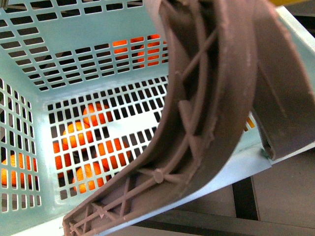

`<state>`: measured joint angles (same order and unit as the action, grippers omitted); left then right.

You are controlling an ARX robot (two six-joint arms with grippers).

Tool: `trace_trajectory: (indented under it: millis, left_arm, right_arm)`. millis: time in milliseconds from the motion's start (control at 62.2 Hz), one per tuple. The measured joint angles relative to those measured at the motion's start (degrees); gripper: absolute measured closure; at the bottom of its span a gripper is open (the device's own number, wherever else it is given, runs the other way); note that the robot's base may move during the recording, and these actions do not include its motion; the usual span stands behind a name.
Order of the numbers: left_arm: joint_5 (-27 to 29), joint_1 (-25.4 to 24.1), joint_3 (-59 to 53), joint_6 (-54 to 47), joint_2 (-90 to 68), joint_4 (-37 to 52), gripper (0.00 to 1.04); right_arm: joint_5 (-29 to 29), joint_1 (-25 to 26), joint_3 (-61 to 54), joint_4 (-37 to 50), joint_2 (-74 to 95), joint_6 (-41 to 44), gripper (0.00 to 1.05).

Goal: Pick mango and avocado into basket

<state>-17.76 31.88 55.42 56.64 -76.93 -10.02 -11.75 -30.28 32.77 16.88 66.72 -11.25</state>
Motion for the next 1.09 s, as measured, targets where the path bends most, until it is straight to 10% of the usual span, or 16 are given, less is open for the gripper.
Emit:
trace_trajectory:
  millis: [739,884,1093]
  left_arm:
    - [0.0,0.1,0.0,-0.2,-0.1,-0.1,1.01]
    - [0.2,0.1,0.0,-0.2,-0.1,-0.1,1.01]
    - [0.5,0.0,0.0,-0.3,-0.1,-0.1,1.01]
  right_arm:
    - [8.8,10.4,-0.8,-5.0,-5.9,0.8,0.09]
    - [29.0,10.1,-10.7,17.5,-7.3,8.0,0.32]
    - [25.9,15.6,-19.0,20.5,-15.1,10.2,0.67]
